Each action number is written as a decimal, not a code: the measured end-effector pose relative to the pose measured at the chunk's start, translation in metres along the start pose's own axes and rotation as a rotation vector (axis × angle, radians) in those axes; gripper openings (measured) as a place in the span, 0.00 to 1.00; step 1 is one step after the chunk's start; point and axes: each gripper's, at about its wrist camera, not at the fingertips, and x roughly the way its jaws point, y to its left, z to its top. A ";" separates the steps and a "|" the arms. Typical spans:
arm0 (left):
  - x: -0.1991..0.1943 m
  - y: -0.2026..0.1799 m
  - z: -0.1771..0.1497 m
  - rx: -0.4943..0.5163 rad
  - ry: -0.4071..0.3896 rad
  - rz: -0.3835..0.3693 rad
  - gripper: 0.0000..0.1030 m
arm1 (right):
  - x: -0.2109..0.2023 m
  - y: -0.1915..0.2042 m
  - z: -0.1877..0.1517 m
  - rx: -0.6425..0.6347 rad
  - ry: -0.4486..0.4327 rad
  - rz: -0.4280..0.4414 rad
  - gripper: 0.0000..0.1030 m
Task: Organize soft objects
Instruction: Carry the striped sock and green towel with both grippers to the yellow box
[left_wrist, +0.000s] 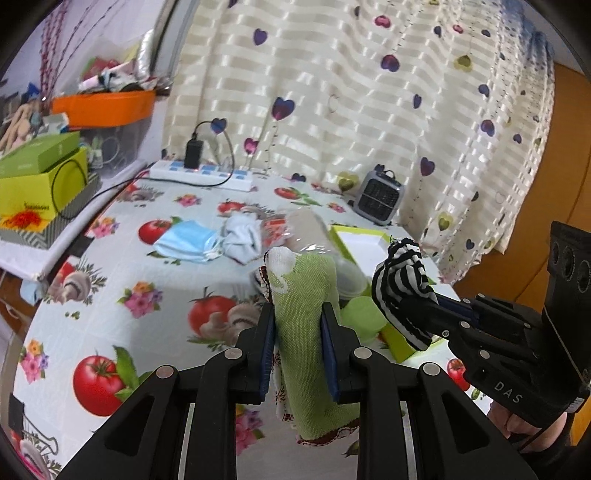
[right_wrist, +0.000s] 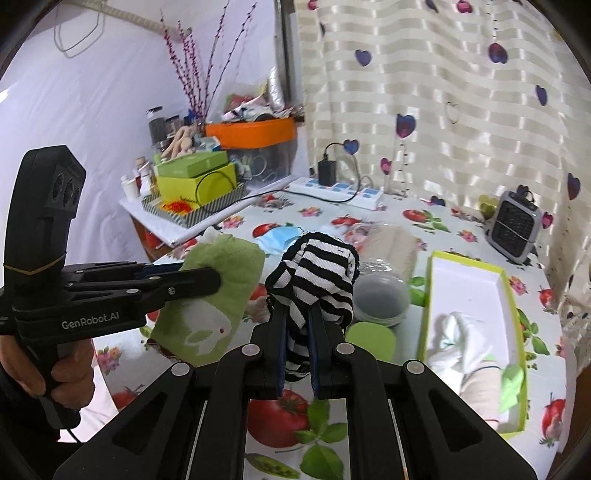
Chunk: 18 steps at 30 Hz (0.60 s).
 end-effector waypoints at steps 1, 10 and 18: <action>0.000 -0.004 0.001 0.008 -0.001 -0.005 0.21 | -0.003 -0.003 0.000 0.006 -0.005 -0.008 0.10; 0.008 -0.032 0.008 0.052 0.004 -0.044 0.22 | -0.019 -0.024 -0.004 0.049 -0.029 -0.050 0.10; 0.018 -0.048 0.011 0.069 0.018 -0.074 0.22 | -0.025 -0.042 -0.009 0.082 -0.029 -0.079 0.10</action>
